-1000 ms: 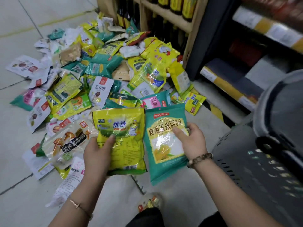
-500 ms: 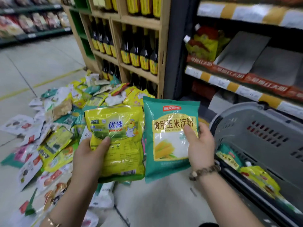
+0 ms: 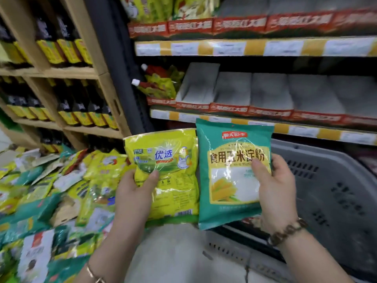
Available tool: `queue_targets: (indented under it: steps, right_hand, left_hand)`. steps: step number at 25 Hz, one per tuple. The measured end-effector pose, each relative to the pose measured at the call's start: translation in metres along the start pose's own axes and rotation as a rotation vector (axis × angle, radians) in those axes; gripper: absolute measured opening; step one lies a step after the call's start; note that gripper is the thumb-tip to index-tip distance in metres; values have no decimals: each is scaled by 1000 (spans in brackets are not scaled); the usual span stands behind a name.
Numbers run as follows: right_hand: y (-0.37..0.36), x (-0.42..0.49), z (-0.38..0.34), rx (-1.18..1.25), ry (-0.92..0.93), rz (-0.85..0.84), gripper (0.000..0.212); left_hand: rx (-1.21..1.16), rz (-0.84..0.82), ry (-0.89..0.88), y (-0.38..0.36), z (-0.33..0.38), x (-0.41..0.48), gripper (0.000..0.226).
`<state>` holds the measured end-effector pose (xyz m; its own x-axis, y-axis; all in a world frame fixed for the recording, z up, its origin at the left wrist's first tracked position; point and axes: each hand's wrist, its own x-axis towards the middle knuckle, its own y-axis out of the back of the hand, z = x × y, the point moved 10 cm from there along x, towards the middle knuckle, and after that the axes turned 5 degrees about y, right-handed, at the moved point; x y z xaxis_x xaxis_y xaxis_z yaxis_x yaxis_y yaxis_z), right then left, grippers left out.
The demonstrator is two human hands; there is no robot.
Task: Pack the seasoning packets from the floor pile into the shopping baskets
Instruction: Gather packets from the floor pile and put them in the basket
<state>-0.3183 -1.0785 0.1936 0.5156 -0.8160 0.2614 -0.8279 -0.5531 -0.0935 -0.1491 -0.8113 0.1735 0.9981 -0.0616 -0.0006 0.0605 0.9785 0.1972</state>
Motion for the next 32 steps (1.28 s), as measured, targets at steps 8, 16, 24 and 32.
queue_targets:
  steps: [8,16,24,32]
  right_hand:
    - [150,35,10,-255,-8,244,22]
    - [201,50,91,-485,-274,241,21]
    - [203,65,212,-808,-739,66,38]
    - [211,45,274,-1281,-1008,-623,45]
  left_hand:
    - [148,-257,-112,-153,22,-3,9]
    - [404,-396,35,-225,-37,-2,32]
    - [734,-683,215,-293,-122,8,28]
    - [808,-910,401,-360,-193,-30,28]
